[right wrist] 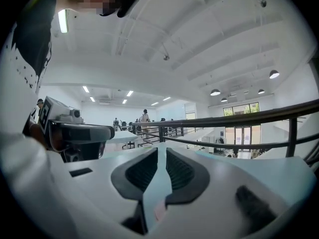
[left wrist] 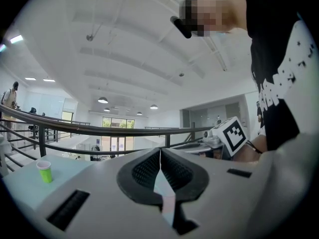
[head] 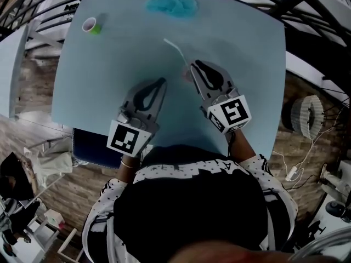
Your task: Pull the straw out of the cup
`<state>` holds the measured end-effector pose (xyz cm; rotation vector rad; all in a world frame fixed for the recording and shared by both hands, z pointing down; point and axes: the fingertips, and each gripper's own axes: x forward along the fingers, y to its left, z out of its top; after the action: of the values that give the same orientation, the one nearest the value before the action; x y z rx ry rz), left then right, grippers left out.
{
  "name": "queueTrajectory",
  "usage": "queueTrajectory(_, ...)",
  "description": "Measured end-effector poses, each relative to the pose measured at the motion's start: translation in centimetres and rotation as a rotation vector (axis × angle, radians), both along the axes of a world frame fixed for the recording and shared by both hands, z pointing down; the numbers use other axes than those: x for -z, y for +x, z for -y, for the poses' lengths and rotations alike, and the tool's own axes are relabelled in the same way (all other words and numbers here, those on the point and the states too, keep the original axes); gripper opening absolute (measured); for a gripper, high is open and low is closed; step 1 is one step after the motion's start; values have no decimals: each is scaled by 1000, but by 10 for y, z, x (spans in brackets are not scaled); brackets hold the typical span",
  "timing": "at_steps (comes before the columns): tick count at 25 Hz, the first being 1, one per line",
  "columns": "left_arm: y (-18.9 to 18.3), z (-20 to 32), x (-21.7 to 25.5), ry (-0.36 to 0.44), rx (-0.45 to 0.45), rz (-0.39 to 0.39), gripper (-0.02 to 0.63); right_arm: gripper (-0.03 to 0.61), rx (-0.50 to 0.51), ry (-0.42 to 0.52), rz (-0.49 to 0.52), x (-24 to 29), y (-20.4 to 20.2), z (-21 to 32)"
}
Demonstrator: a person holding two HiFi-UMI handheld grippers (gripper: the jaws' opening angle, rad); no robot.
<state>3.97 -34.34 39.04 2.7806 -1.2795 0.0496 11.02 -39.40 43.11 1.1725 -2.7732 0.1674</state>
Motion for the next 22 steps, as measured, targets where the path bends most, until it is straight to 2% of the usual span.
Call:
queueTrajectory(17, -4, 17, -10, -23, -3, 0, 15, 40, 17, -31, -81, -22, -16, 27)
queueTrajectory(22, -3, 19, -13, -35, -10, -1, 15, 46, 17, -37, -136, -34, -19, 30)
